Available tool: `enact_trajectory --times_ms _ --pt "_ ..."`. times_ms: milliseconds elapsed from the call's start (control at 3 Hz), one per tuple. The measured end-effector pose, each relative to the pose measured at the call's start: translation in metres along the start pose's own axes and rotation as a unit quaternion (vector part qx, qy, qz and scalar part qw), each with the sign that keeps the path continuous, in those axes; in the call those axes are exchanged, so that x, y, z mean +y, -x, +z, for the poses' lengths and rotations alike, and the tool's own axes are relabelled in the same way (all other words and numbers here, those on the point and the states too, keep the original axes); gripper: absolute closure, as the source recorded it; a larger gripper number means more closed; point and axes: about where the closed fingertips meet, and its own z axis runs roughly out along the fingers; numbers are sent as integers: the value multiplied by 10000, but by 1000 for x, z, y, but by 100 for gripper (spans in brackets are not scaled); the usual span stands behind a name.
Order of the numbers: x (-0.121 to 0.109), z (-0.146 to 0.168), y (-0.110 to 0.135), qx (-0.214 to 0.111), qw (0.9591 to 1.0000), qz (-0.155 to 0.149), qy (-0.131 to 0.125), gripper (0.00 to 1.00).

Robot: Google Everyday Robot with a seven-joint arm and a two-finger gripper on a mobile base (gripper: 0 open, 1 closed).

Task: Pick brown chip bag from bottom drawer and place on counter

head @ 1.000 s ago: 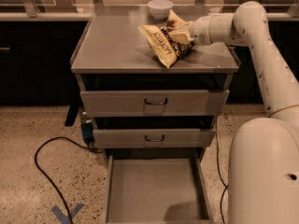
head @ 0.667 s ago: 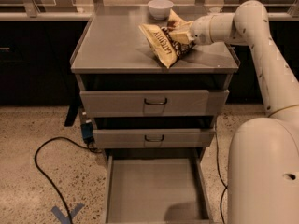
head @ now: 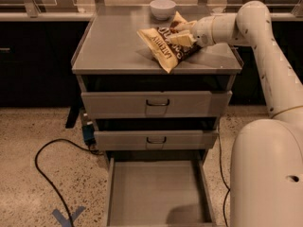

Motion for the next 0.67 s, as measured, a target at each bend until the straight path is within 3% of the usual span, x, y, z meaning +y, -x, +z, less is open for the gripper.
enact_trajectory --times_ms 333,667 --pt "0 0 0 0 10000 0 0 0" --pt "0 0 0 0 10000 0 1 0"
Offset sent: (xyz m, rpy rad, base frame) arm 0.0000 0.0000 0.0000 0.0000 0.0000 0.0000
